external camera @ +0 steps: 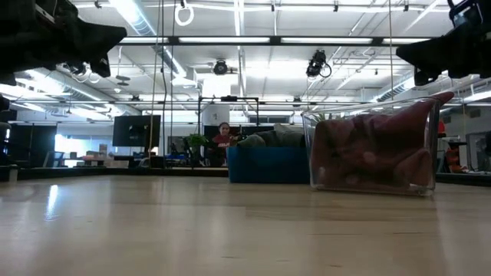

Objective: Pick & Place hat
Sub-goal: Return to Home Position

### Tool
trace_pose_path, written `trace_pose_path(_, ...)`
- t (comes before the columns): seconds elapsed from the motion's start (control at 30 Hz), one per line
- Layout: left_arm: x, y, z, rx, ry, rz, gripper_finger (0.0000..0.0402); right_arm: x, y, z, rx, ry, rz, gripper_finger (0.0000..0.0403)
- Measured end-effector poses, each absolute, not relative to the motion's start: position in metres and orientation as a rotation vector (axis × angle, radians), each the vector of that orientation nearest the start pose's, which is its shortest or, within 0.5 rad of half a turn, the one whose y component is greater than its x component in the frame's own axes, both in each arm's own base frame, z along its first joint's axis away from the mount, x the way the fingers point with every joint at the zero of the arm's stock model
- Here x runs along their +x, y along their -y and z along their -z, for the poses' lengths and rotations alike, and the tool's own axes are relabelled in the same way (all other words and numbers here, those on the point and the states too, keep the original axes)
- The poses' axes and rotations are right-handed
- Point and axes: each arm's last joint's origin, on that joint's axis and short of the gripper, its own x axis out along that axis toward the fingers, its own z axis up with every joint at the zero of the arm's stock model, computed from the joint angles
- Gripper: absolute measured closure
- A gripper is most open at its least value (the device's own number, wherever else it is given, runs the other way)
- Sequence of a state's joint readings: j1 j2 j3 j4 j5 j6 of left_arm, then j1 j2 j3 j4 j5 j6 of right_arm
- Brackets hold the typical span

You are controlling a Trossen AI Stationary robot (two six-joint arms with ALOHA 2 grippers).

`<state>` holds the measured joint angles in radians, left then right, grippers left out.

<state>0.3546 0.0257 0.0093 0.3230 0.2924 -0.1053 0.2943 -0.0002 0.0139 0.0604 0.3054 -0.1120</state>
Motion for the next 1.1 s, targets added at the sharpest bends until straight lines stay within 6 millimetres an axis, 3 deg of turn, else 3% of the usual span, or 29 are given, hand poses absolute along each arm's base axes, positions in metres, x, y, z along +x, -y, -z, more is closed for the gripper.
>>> trace_pose_path(0.27, 0.092, -0.029, -0.186, -0.146, 0.215, -0.165, 0.0399, 0.094, -0.018, -0.174, -0.083, 0.069, 0.06, 0.0381)
trace_pose_path(0.43, 0.093, -0.032, -0.17, -0.173, 0.059, -0.271, 0.0399, 0.093, -0.014, -0.175, 0.032, 0.076, 0.201, 0.0381)
trace_pose_path(0.57, 0.094, -0.033, -0.167, -0.228, 0.038, -0.288, 0.0399, 0.093, -0.013, -0.175, 0.078, 0.081, 0.22, 0.0381)
trace_pose_path(0.8, 0.094, -0.033, -0.167, -0.512, 0.078, -0.282, 0.0399, 0.093, -0.013, -0.175, 0.077, 0.082, 0.22, 0.0381)
trace_pose_path(1.1, 0.094, -0.033, -0.168, -0.291, 0.055, -0.282, 0.0399, 0.093, -0.013, -0.175, 0.077, 0.082, 0.219, 0.0381)
